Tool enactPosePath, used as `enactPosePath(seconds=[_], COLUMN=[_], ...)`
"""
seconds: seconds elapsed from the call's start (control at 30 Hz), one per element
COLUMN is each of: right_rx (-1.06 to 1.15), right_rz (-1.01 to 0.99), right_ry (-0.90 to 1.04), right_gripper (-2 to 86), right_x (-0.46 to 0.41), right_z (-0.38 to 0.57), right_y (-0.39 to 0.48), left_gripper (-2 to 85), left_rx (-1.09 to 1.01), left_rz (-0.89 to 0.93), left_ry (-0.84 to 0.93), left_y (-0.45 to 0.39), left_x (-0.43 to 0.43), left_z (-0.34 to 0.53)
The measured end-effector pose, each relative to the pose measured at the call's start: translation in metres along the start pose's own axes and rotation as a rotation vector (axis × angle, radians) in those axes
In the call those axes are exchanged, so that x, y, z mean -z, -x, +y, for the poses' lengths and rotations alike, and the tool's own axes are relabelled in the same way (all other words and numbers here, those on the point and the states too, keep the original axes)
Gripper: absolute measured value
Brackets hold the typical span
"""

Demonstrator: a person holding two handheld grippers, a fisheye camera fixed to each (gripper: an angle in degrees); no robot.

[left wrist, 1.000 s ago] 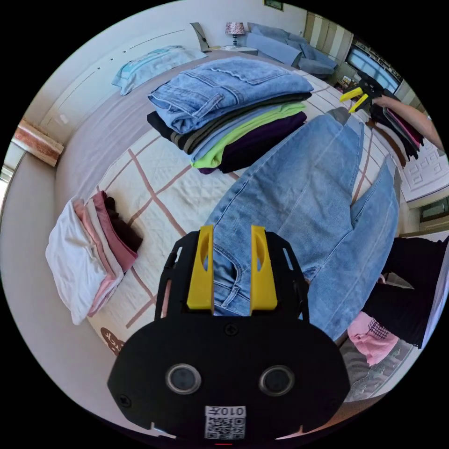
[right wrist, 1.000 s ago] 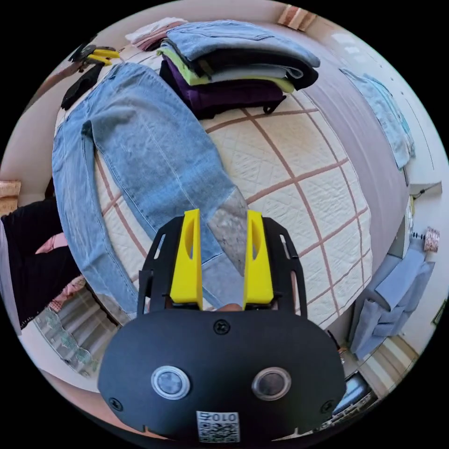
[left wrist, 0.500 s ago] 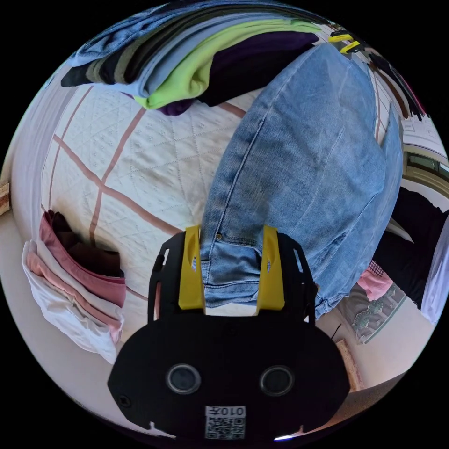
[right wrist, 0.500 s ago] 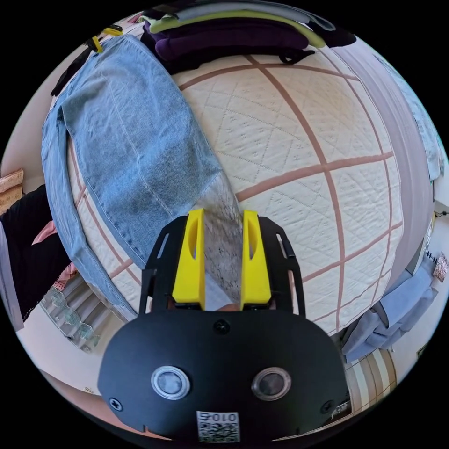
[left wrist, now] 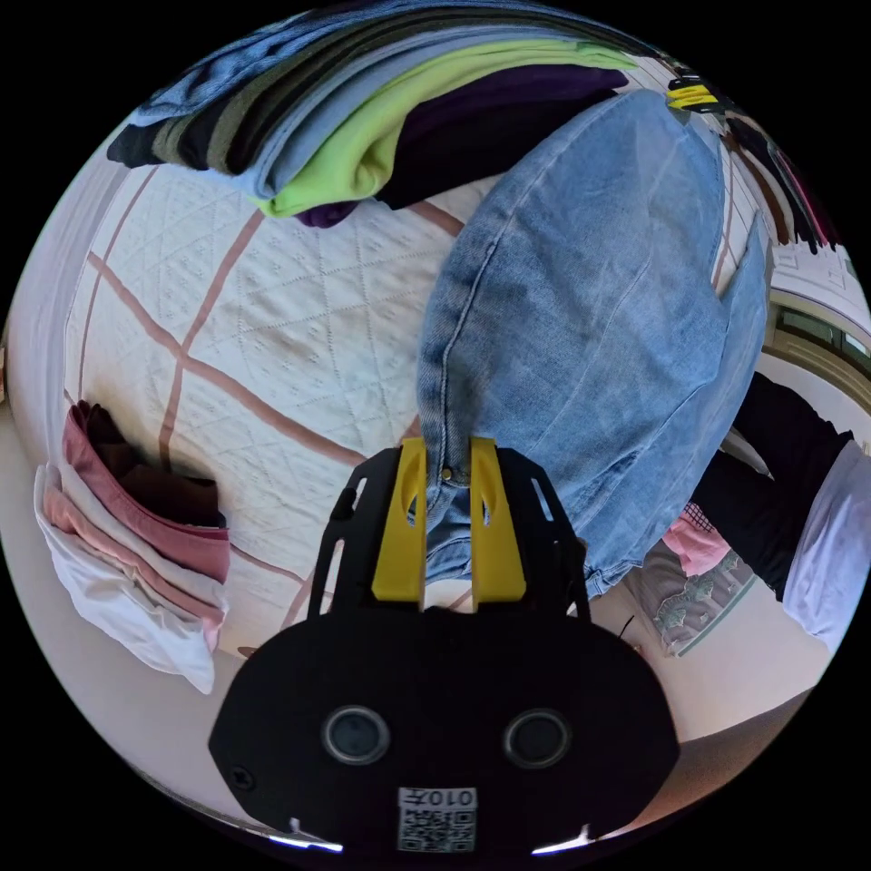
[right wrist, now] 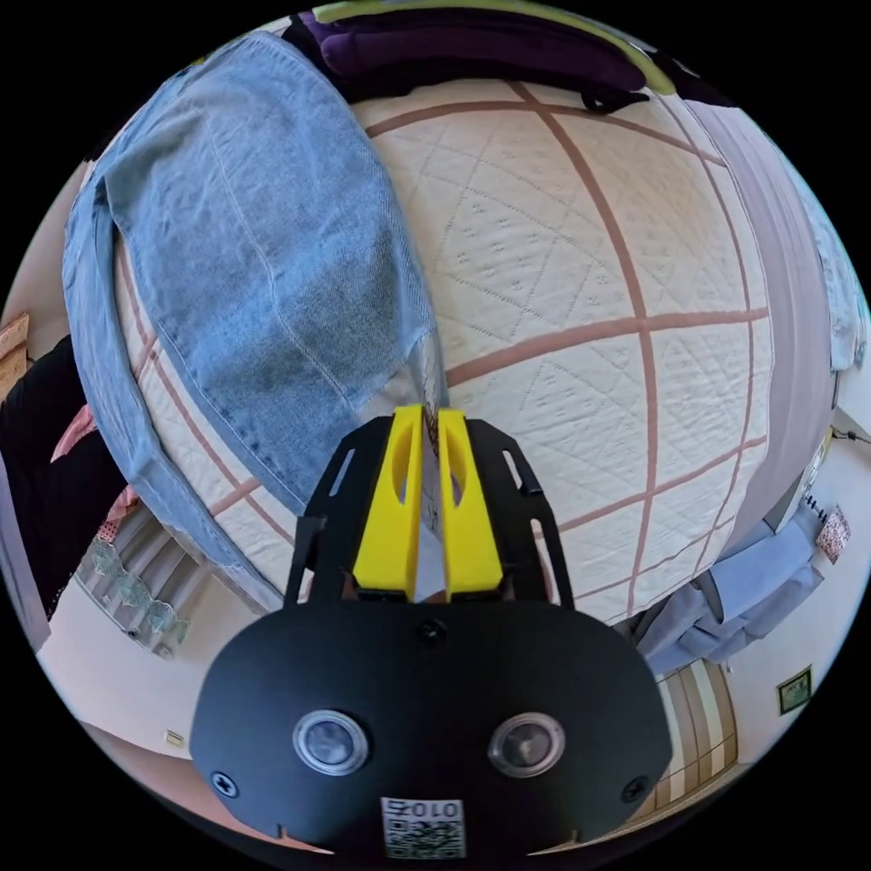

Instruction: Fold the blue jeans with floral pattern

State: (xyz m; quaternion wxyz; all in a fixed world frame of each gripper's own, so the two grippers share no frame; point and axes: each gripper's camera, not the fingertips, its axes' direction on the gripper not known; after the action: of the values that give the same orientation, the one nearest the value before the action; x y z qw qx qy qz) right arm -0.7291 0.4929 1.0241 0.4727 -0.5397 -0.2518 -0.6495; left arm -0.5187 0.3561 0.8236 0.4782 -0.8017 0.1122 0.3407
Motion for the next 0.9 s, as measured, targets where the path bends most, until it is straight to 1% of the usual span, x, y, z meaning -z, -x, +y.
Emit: enactPosePath(seconds=[0.1, 0.17, 0.23, 0.27, 0.33, 0.4, 0.47, 0.53, 0.6, 0.63, 0.67, 0.7, 0.73, 0.8, 0.9], right_rx=[-0.01, -0.024, -0.029, -0.036, -0.085, -0.149, -0.247, -0.376, -0.4, -0.421, -0.433, -0.461, -0.5, -0.571, -0.6], right_rz=[0.005, 0.051, 0.182, 0.21, 0.276, 0.264, 0.171, -0.007, -0.05, -0.103, -0.15, -0.254, -0.32, -0.355, -0.385], right_ry=[-0.063, -0.116, -0.218, -0.247, -0.354, -0.4, -0.417, -0.354, -0.273, -0.222, -0.188, -0.09, -0.066, -0.082, -0.183], right_gripper=[2.8, 2.6, 2.7, 2.8, 3.2, 3.4, 3.3, 3.0, 2.9, 2.9, 2.9, 2.9, 3.0, 3.3, 4.1], right_x=[0.027, 0.051, 0.088, 0.096, 0.118, 0.117, 0.095, 0.044, 0.0, -0.031, -0.047, -0.077, -0.093, -0.096, -0.087], right_z=[0.033, 0.061, 0.112, 0.127, 0.195, 0.242, 0.276, 0.287, 0.273, 0.26, 0.253, 0.241, 0.237, 0.246, 0.281], right_y=[0.007, 0.024, 0.075, 0.09, 0.159, 0.208, 0.25, 0.298, 0.331, 0.344, 0.348, 0.35, 0.35, 0.346, 0.351], left_gripper=[8.3, 8.1, 7.9, 7.8, 7.7, 7.4, 7.2, 6.9, 6.6, 6.5, 6.4, 6.4, 6.4, 6.9, 7.8], left_rx=[0.04, 0.066, 0.07, 0.073, 0.084, 0.072, 0.082, 0.093, 0.114, 0.127, 0.166, 0.198, 0.211, 0.179, 0.118], left_rz=[-0.027, -0.068, -0.152, -0.2, -0.267, -0.33, -0.318, -0.265, -0.259, -0.256, -0.209, -0.141, -0.135, -0.2, -0.181], left_ry=[-0.082, -0.151, -0.234, -0.291, -0.377, -0.462, -0.481, -0.422, -0.246, -0.208, -0.136, -0.081, -0.07, -0.009, 0.039], left_y=[-0.014, -0.031, -0.063, -0.089, -0.136, -0.205, -0.249, -0.281, -0.309, -0.313, -0.315, -0.314, -0.315, -0.324, -0.334], left_x=[0.023, 0.04, 0.061, 0.073, 0.089, 0.091, 0.073, 0.038, -0.021, -0.036, -0.067, -0.09, -0.095, -0.091, -0.078], left_z=[0.023, 0.045, 0.076, 0.1, 0.142, 0.194, 0.217, 0.22, 0.203, 0.198, 0.189, 0.181, 0.178, 0.165, 0.165])
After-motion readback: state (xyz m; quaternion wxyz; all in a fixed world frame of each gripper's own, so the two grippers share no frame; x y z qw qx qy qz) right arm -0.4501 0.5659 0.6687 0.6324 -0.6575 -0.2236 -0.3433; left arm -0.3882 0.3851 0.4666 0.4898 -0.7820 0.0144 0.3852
